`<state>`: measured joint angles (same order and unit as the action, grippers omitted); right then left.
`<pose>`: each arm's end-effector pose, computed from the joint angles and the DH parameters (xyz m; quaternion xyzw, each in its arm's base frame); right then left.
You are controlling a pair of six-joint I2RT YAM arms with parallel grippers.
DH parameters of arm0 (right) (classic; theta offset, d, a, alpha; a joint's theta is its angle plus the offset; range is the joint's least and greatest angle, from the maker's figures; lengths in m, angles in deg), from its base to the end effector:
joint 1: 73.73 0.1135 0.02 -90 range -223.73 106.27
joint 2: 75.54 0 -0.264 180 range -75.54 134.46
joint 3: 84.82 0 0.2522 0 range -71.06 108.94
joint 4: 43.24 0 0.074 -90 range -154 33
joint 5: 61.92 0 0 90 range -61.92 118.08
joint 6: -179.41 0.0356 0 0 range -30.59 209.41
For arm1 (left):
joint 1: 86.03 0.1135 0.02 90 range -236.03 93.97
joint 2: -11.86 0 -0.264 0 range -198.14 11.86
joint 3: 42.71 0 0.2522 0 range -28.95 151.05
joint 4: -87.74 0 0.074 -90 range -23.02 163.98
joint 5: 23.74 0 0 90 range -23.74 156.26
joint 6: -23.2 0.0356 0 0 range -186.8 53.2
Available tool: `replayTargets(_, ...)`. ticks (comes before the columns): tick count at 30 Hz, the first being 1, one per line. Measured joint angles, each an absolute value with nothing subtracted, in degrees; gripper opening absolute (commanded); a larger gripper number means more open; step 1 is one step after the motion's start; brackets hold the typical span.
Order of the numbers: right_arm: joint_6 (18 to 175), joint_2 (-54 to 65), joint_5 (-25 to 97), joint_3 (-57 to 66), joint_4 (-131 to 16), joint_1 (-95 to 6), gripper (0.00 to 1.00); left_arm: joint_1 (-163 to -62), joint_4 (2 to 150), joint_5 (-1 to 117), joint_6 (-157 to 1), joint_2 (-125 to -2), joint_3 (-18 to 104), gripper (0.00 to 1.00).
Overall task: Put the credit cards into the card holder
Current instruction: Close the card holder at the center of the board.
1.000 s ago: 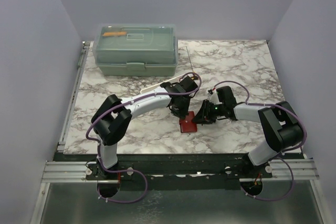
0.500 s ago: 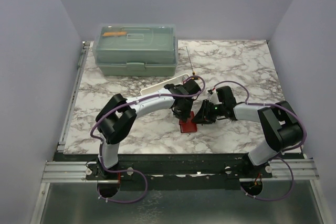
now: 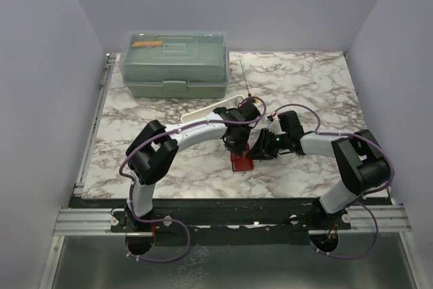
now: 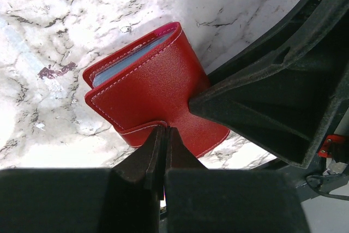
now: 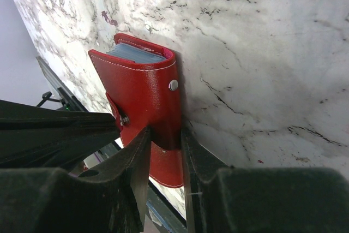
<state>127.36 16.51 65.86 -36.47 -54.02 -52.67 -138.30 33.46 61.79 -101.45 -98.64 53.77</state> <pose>0.2452 0.1178 0.1200 0.0346 0.9058 0.4105 0.0993 0.2411 -0.3162 0.1980 0.1576 0.9687 -0.1572 0.1102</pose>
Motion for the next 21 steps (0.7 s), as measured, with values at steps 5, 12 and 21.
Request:
replayTargets(5, 127.36, 16.53, 65.86, -36.47, -54.02, -52.67, 0.28, -138.30, 33.38, 61.77, -101.45, -98.86, 53.98, 0.00)
replayTargets(12, 127.36, 16.58, 65.86, -36.47, -54.02, -52.67, 0.28, -138.30, 33.46, 61.62, -101.45, -99.08, 53.98, 0.00)
replayTargets(21, 127.38, 16.64, 65.86, -36.45, -54.02, -52.67, 0.28, -138.30, 34.03, 60.96, -101.47, -99.47, 53.98, 0.00)
